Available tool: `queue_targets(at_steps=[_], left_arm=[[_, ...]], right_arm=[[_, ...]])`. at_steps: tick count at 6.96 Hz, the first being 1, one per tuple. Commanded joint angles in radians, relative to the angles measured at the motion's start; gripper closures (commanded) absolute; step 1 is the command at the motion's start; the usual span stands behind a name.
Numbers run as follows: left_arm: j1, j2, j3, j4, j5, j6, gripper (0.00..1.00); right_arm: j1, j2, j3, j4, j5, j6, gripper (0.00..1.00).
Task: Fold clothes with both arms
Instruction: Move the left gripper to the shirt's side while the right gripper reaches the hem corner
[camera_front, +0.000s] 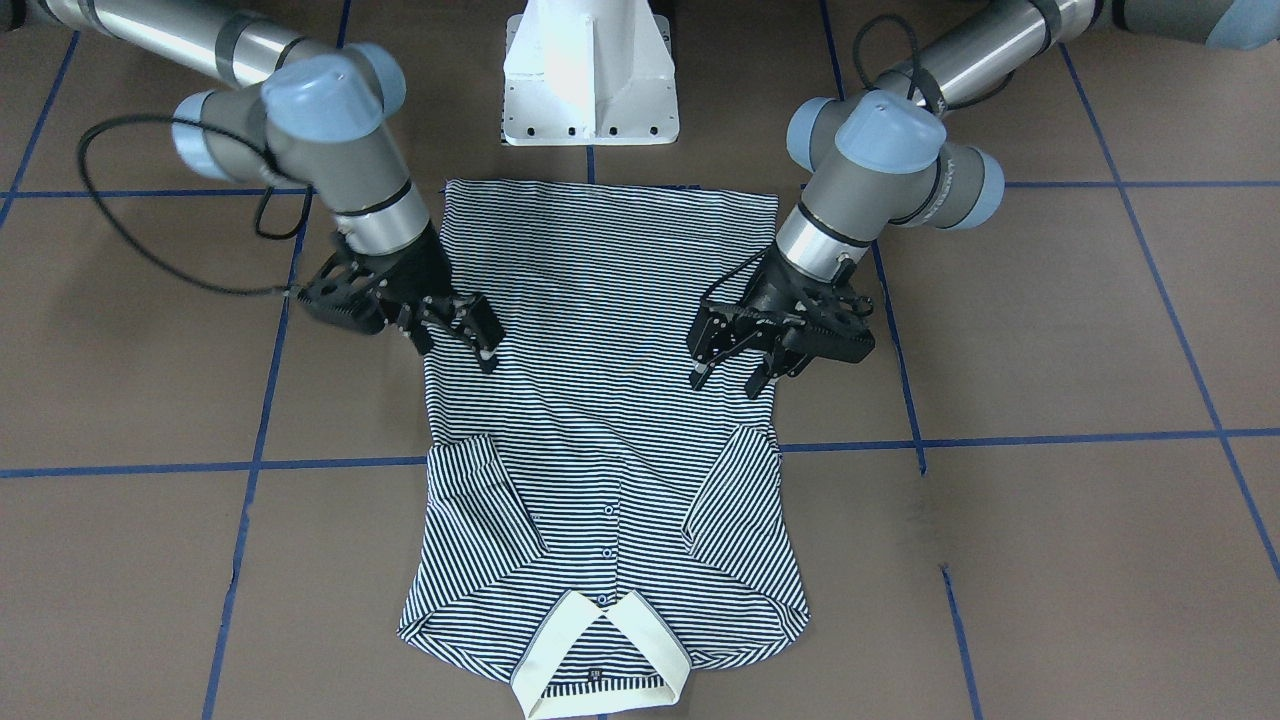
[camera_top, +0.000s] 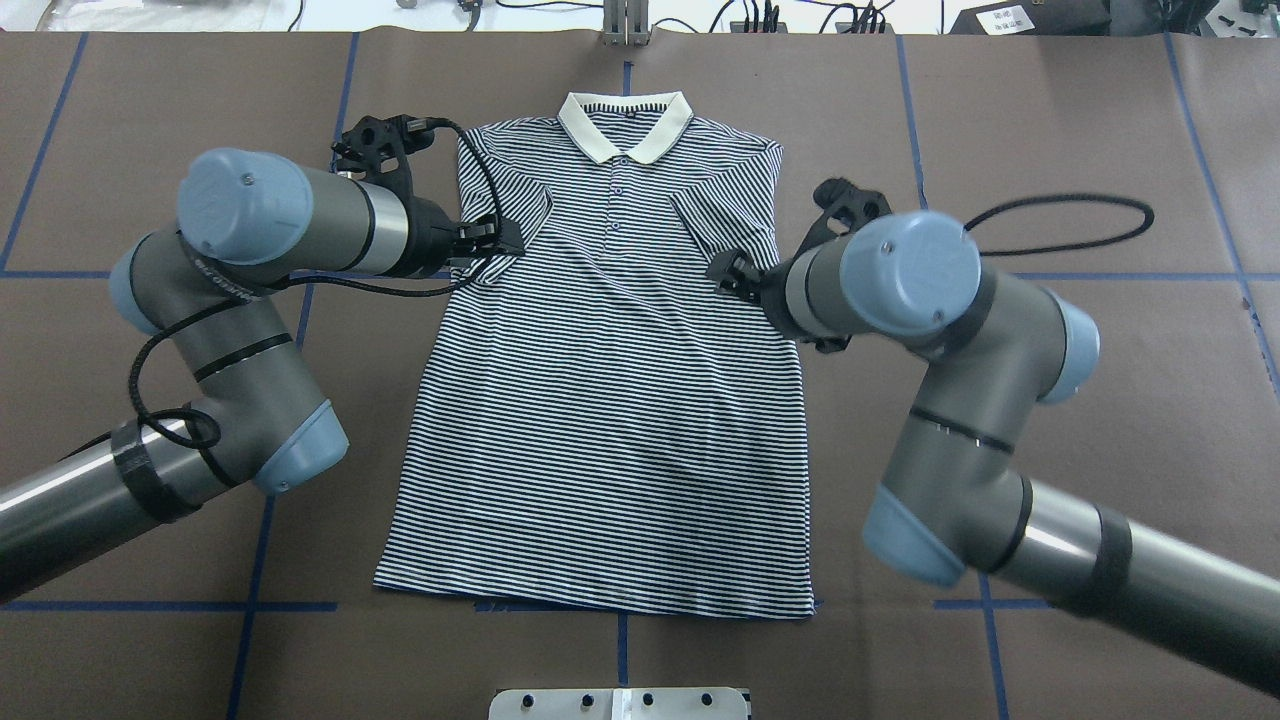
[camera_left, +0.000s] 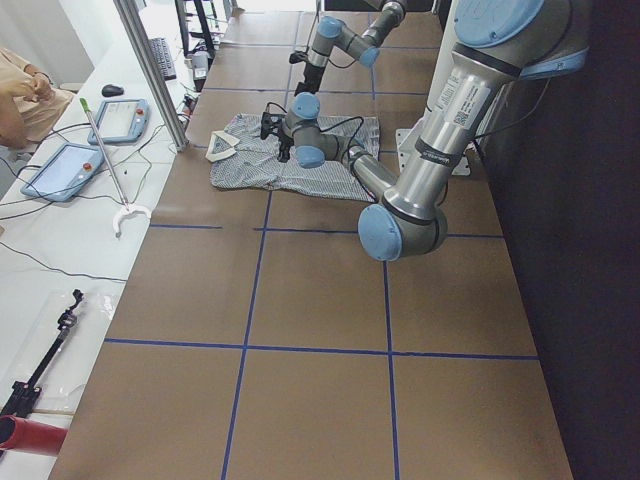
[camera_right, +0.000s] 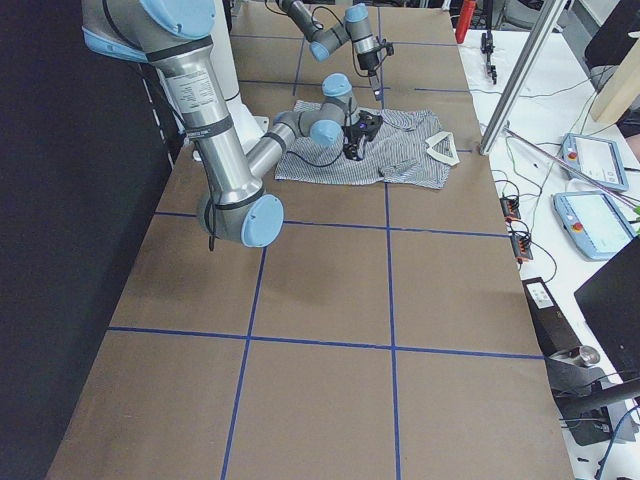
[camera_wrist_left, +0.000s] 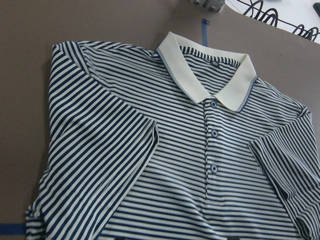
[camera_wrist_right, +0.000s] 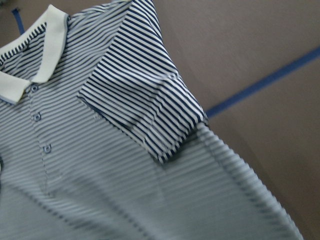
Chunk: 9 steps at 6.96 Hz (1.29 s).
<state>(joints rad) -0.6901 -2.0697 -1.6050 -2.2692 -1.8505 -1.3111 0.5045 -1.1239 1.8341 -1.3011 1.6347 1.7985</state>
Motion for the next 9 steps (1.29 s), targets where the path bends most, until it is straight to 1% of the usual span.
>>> queue_targets(at_steps=[1,2,3,4,6,7,8,9], left_arm=[[0.004,0.048,-0.023,0.003,-0.019,0.001,0.18],[0.004,0.048,-0.009,0.003,-0.019,0.003,0.16],[0.004,0.046,0.011,-0.004,-0.019,0.003,0.16],[0.004,0.043,0.022,-0.004,-0.019,0.003,0.14],[0.004,0.04,0.023,-0.004,-0.019,0.001,0.13],[0.004,0.04,0.023,-0.006,-0.019,0.001,0.12],[0.004,0.039,0.022,-0.004,-0.019,0.001,0.12],[0.004,0.04,0.023,-0.004,-0.019,0.001,0.12]], right_arm=[[-0.288,-0.165,0.23,-0.102,-0.236,0.265,0.08],[-0.372,-0.201,0.235,-0.136,-0.307,0.347,0.17],[-0.42,-0.218,0.261,-0.194,-0.288,0.402,0.21],[-0.47,-0.224,0.255,-0.245,-0.324,0.485,0.27],[-0.507,-0.253,0.235,-0.25,-0.325,0.502,0.28],[-0.508,-0.249,0.222,-0.248,-0.325,0.504,0.29],[-0.508,-0.25,0.221,-0.25,-0.323,0.504,0.34],[-0.506,-0.249,0.221,-0.25,-0.323,0.504,0.5]])
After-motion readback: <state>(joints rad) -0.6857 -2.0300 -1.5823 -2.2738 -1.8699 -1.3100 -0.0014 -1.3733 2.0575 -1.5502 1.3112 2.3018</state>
